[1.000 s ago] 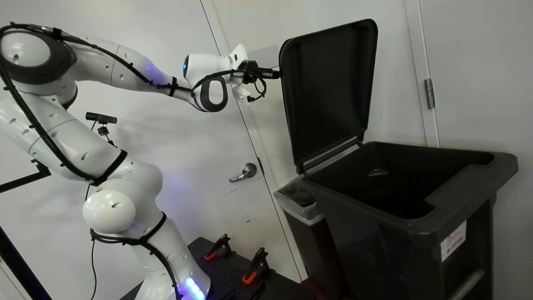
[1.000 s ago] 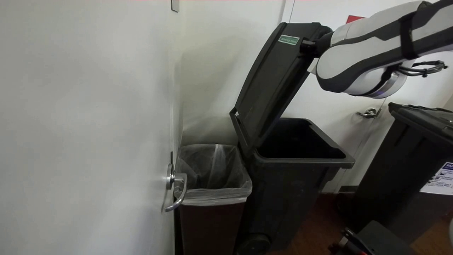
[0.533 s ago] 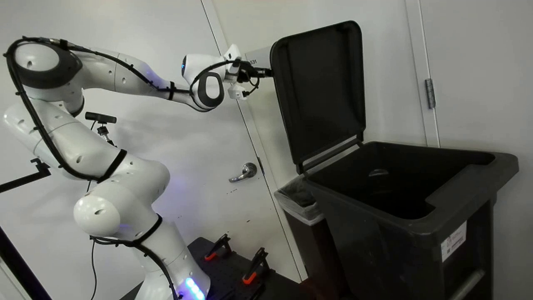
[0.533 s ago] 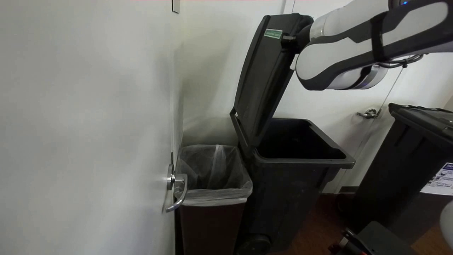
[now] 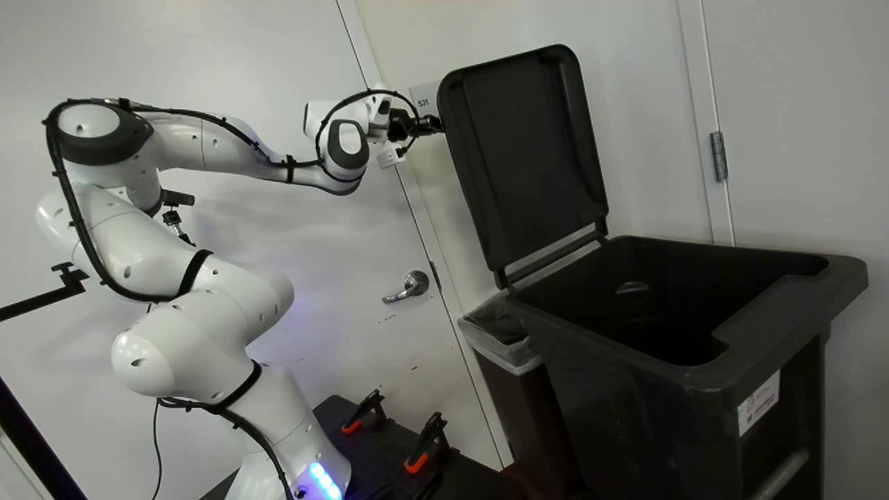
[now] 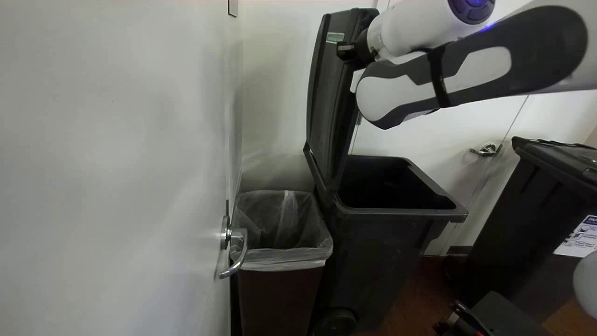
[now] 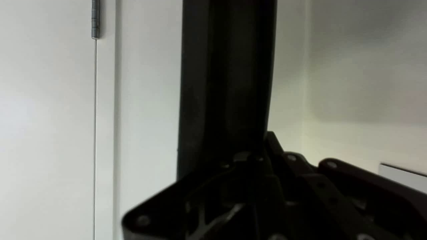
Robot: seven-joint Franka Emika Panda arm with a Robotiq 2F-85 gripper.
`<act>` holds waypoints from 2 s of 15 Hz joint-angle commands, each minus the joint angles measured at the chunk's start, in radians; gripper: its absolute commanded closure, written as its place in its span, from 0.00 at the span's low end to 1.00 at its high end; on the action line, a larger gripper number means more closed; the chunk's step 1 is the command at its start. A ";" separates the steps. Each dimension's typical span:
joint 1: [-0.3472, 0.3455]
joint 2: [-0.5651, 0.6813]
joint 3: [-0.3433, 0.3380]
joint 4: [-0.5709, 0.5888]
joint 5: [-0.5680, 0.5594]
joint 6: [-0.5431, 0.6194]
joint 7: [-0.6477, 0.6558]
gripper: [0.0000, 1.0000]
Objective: Open the lid of the black bin
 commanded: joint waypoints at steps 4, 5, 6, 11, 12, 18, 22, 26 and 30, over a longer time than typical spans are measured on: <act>-0.201 -0.070 0.175 0.069 -0.085 -0.031 0.022 0.99; -0.218 -0.079 0.195 0.074 -0.085 -0.028 0.020 0.99; -0.238 -0.092 0.213 0.081 -0.085 -0.021 0.019 0.99; -0.308 -0.154 0.294 0.097 -0.077 0.036 0.009 0.99; -0.305 -0.151 0.300 0.095 -0.073 0.056 0.005 0.99; -0.221 -0.157 0.259 0.119 -0.035 0.081 0.024 0.95; -0.263 -0.228 0.317 0.171 -0.038 0.071 0.029 0.99; -0.346 -0.349 0.390 0.260 -0.043 0.050 0.023 0.99; -0.390 -0.452 0.414 0.320 -0.048 0.005 0.017 0.99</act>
